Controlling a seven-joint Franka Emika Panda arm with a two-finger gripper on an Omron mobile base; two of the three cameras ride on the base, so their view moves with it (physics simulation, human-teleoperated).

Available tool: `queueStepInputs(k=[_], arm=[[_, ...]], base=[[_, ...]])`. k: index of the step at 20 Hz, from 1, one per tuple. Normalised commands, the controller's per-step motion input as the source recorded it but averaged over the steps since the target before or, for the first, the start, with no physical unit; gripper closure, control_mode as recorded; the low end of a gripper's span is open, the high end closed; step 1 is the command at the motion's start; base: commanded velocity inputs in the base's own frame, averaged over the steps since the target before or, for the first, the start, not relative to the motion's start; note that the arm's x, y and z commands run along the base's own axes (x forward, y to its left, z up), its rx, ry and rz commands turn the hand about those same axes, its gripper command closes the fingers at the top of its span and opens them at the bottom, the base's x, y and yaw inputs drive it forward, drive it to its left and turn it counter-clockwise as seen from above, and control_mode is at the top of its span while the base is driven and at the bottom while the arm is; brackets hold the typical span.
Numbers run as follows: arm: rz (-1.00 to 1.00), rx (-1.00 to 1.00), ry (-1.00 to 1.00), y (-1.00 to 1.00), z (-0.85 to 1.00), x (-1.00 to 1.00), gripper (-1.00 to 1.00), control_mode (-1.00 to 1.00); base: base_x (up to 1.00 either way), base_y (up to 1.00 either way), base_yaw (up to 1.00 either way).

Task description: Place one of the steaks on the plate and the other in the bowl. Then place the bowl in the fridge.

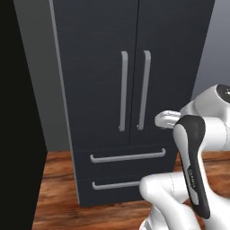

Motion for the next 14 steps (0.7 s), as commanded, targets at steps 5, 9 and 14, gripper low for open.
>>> queueStepInputs(k=[5,9,14], arm=[[0.00,-0.02,0.01,-0.04,-0.02,0.27,-1.00,-1.00],[0.00,-0.16,-0.01,-0.10,0.00,1.00,-1.00,-1.00],[0.00,-0.24,-0.13,-0.20,0.00,0.93,-1.00,-1.00]], base=[[-0.03,0.01,0.00],[0.00,0.00,0.00],[0.00,0.00,0.00]])
